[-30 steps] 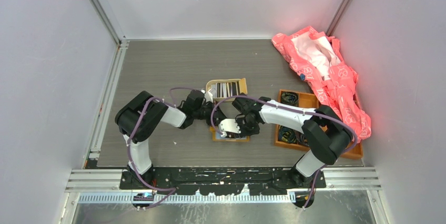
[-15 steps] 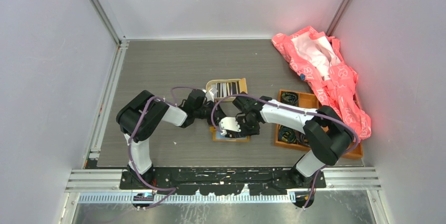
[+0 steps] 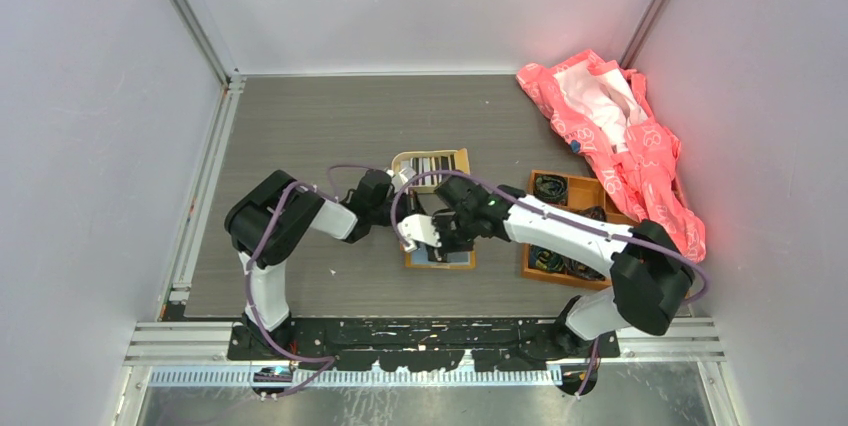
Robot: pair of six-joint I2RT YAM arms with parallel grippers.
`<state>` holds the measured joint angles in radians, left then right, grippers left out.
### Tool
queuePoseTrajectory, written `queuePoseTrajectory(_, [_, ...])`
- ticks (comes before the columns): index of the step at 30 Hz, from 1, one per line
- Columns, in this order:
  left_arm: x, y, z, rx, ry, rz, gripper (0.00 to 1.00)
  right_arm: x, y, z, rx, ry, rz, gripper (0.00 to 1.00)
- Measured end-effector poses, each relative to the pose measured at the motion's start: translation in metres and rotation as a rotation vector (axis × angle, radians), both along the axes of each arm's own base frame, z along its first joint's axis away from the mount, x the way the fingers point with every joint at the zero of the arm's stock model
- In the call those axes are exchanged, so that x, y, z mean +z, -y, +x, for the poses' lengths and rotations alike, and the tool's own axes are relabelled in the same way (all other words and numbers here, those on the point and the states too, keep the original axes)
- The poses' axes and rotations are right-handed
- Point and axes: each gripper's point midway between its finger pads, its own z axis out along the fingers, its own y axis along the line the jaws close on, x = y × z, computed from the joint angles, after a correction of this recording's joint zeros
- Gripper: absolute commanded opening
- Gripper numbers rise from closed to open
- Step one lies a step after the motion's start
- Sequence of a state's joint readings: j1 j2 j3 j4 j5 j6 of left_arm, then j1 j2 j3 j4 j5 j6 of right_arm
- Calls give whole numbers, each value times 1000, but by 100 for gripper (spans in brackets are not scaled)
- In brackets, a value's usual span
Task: Put the credit cards into the card holder
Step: Insert the credit card into the card holder.
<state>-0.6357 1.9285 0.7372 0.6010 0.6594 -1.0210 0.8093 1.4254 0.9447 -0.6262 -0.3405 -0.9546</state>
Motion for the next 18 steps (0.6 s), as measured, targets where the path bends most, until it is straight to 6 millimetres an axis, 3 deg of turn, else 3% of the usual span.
queuePoseTrajectory(4, [0,1,0,-6,2,-6,2,5,-39,-18,51,-8,49,7])
queuePoseTrajectory(8, [-1,1,0,-9,4,-10,2,1,-62,-16,42,9,65,7])
queuePoseTrajectory(18, [-1,3,0,-20,7,-22,3,-33,-69,-5,26,84,-41,7])
